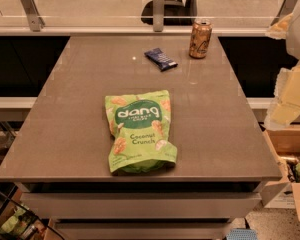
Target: Move orange can near green rice chip bag
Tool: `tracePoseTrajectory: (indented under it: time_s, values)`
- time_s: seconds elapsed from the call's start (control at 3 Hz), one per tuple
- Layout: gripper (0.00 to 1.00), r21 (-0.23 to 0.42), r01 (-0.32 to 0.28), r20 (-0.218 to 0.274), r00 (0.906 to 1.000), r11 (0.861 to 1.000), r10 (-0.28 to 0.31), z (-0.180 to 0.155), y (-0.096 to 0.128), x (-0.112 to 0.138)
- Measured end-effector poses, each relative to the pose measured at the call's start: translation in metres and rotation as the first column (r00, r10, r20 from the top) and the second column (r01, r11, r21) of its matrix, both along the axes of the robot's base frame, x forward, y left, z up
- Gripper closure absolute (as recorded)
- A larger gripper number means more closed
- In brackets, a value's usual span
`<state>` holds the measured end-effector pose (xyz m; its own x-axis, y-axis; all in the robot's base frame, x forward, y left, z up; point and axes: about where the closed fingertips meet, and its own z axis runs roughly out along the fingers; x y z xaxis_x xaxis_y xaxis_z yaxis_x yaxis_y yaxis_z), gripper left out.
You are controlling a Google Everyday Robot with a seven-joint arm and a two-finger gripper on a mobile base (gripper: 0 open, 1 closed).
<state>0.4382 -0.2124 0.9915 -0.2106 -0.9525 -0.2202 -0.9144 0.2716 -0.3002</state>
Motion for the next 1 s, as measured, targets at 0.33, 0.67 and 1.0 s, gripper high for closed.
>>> tracePoseTrajectory:
  time_s: [0.33,0.67,1.0]
  values:
    - [0.00,0.007,0.006,0.008,0.9999,1.000,-0.006,0.002,-0.001,0.001]
    - [0.00,0.043,0.034,0.054,0.9979,0.998,-0.036,0.009,-0.004,0.016]
    - [0.00,0.141,0.077,0.113,0.9891,0.987,-0.094,0.013,-0.013,0.040]
